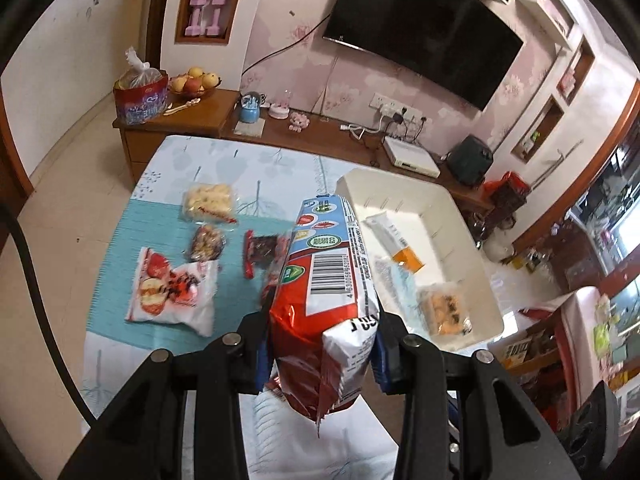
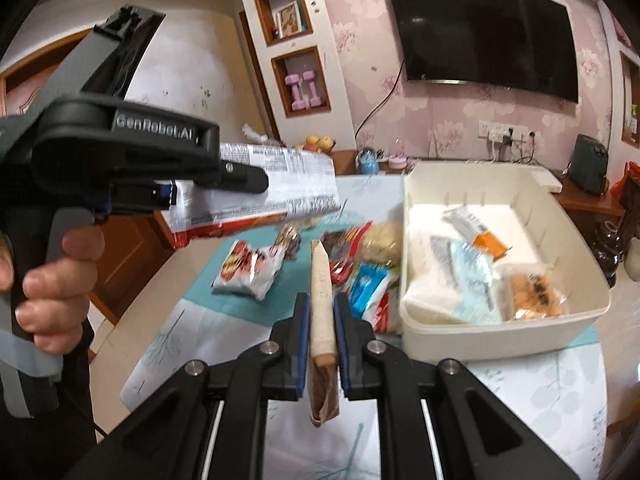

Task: Organize snacks
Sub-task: 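Carry the biscuit roll into the bin with the left gripper while the right carries the paper bar in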

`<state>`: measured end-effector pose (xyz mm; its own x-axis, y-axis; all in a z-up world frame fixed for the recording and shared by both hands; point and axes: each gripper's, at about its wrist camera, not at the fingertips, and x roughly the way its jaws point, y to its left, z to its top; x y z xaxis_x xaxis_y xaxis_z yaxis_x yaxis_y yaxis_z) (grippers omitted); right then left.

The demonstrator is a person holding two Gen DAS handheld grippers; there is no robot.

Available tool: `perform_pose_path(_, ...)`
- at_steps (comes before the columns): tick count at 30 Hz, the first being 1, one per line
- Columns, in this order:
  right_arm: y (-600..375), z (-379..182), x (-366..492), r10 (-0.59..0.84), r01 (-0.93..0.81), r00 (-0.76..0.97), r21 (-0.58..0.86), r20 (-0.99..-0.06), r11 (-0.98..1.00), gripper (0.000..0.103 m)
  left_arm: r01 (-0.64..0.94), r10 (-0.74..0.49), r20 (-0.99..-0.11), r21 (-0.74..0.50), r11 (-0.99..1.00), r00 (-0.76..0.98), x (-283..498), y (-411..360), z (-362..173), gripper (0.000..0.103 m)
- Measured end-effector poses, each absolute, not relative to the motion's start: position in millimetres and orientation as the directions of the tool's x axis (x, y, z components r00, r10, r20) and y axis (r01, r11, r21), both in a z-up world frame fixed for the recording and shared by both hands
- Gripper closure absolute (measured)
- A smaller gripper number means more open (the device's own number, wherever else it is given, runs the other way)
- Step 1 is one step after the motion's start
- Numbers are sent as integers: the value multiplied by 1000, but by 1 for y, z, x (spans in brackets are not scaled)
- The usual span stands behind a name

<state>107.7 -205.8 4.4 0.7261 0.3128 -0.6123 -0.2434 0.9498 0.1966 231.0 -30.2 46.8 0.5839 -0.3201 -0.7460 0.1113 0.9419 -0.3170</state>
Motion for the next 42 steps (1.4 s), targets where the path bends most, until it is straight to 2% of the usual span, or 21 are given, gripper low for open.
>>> perform_pose_path(6,-237,18,120,296,-208,766,215,-570,954,91,126,-376,-717,-378,917,586,241,-53,34,66)
perform_pose_path(13,-280,18,137,277,-159,795,256,-540,954,91,229,-452,-660,-400,887,600,249,-97,22,66)
perform_pose_path(19,-319,10,155,239,-98,816,282,-526,954,91,314,-456,-633,-331,890,626,253,-144,9,66)
perform_pose_path(28,-369,-6,182,175,-14,834,298,-523,954,91,326,-457,-678,-321,889,576,274,-192,-26,66)
perform_pose_path(37,-399,-24,206,189,1,827,337,-529,941,90,308,-481,-686,-369,877,546,284,-193,-39,64)
perform_pose_path(40,-399,-20,201,145,17,844,298,-516,955,90,311,-486,-665,-374,874,567,278,-188,-29,56)
perform_pose_path(42,-400,-19,200,140,29,842,303,-521,952,89,315,-479,-649,-361,878,591,274,-183,-20,42)
